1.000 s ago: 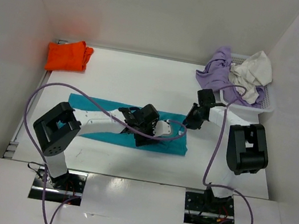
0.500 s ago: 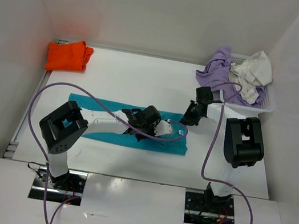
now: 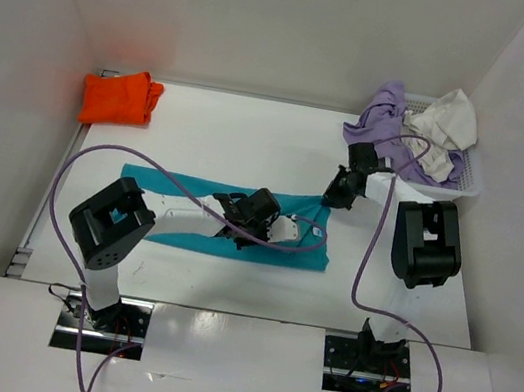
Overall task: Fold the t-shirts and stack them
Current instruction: Fold the other side of the tshirt into a rectangle, then rotate the tshirt 90 degrees
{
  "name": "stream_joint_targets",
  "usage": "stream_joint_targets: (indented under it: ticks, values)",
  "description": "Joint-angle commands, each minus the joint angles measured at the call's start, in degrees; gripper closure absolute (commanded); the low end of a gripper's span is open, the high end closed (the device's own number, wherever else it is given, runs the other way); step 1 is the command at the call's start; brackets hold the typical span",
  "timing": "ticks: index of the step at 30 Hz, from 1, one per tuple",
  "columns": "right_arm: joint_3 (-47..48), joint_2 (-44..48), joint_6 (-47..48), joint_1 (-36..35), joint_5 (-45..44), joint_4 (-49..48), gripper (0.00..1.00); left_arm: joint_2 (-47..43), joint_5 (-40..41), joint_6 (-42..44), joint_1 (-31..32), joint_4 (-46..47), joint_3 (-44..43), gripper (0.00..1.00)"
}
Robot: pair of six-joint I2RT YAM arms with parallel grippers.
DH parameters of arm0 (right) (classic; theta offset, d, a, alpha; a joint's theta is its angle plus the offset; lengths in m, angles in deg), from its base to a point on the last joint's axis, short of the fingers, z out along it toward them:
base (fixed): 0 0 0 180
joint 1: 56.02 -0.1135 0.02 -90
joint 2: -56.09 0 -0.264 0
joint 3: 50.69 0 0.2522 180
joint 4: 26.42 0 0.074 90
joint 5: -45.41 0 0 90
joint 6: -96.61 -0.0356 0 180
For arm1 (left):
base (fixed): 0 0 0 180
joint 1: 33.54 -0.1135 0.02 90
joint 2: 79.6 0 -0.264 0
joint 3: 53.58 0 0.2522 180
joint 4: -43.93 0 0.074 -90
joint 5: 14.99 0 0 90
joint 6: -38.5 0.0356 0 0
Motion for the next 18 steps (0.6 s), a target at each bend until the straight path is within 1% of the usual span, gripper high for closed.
stream_joint_targets:
  ticks: [1,2,3,4,5,6,7,9,10,11,13,15,17,18]
  values:
    - [3.7,-1.6,1.0,1.0,-1.6,-1.0,1.0,-2.3,-1.7,1.0,0.6,-2.1,0.7,0.99]
    - [3.7,-2.1,1.6,1.0,-1.6,-1.0,1.0,-2.3,-1.7,1.0,1.2,-2.6,0.7,0.98]
    - [3.7,-2.1,1.6,1.0,-1.1,-1.0,1.0,-1.8,-1.7,1.0,1.2,-2.6,0.7,0.92]
    - [3.7,-2.1,1.6,1.0,-1.1,-1.0,1.0,-1.3,-1.7,1.0,1.8,-2.6,-0.1,0.82]
    - [3.7,-2.7,2.1,1.0,-0.5,-1.0,0.96,-1.2,-1.7,0.4,1.8,-3.1,-0.1,0.67]
    - [3.7,-2.7,2.1,1.0,0.4,-1.0,0.81,-0.7,-1.7,0.4,1.8,-3.1,-1.1,0.52]
    - [4.2,-2.7,2.8,1.0,0.4,-0.3,0.75,-0.7,-1.2,-0.3,1.8,-3.7,-1.1,0.38]
    - [4.2,-2.7,2.8,1.0,0.9,0.2,0.68,-1.8,0.4,-0.9,1.8,-4.2,-2.2,0.31]
    - [4.2,-1.9,2.8,1.0,0.9,1.0,0.63,-2.3,1.1,-0.9,1.8,-4.2,-2.2,0.28]
    - [4.2,-1.2,3.3,1.0,0.9,1.0,0.6,-3.1,1.7,-0.9,1.8,-5.2,-2.2,0.23]
    - [4.2,1.6,3.3,1.0,-0.2,3.3,0.55,-5.6,2.3,-1.5,1.8,-7.7,-4.6,0.17]
    - [3.7,5.3,2.5,0.3,-1.7,5.0,0.53,-8.5,2.8,-2.2,1.8,-10.4,-7.6,0.13]
    - [3.7,8.4,1.3,-0.7,-3.5,8.8,0.47,-11.5,4.1,-2.2,1.8,-12.3,-9.7,0.12]
    - [2.6,12.2,-0.6,-2.3,-6.4,10.2,0.47,-12.4,5.2,-2.8,1.0,-13.3,-10.7,0.1]
